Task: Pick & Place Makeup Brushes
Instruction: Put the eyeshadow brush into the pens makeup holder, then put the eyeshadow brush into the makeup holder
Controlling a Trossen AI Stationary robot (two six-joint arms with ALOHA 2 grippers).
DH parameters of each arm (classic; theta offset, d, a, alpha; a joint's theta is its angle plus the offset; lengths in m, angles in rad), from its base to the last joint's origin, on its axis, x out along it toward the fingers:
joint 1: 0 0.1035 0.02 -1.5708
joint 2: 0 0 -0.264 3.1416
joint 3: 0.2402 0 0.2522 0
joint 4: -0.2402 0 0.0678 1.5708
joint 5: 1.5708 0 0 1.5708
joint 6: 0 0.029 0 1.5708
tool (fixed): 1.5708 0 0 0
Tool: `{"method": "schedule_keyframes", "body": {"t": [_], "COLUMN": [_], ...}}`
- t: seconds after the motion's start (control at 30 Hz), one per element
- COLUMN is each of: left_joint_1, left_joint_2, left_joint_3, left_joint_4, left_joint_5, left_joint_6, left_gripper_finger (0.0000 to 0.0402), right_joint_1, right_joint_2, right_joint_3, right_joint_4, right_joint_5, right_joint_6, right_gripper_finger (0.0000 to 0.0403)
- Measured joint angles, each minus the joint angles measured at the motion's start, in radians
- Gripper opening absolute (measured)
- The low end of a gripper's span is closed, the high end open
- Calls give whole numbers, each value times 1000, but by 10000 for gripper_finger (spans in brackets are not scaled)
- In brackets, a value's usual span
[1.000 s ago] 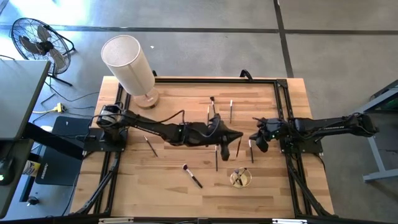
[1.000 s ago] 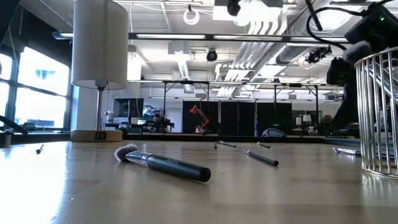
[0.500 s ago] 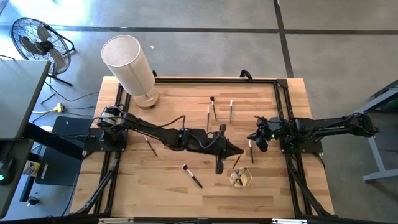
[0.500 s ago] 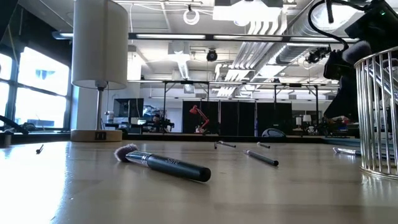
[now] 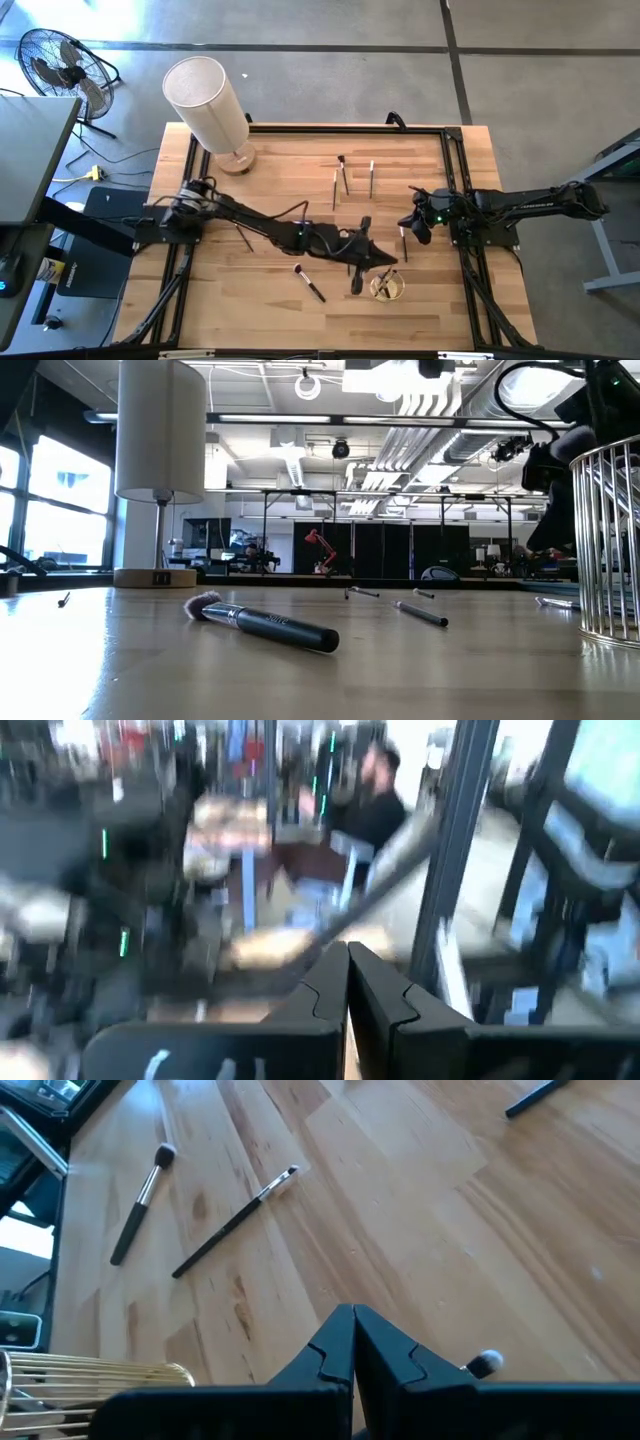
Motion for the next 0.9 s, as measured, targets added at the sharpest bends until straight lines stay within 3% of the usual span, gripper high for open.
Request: {"method": "schedule_keyframes", "body": {"t": [0.5,0.9], "left_joint_1": [-4,23], "left_joint_2": [53,57], "left_joint_3": [9,6], "left_joint_4": [-49,-62], "left_joint_5": [7,11], "left_joint_6": [-115,-109], "left_gripper_finger": [13,111], "right_joint_1": [0,0], "right_joint_2": [0,0], "right_joint_3": [1,1], "right_joint_4": [-2,0], "right_joint_5": [-2,-13], "right_joint_6": [28,43], "right_gripper_finger": [0,0]}}
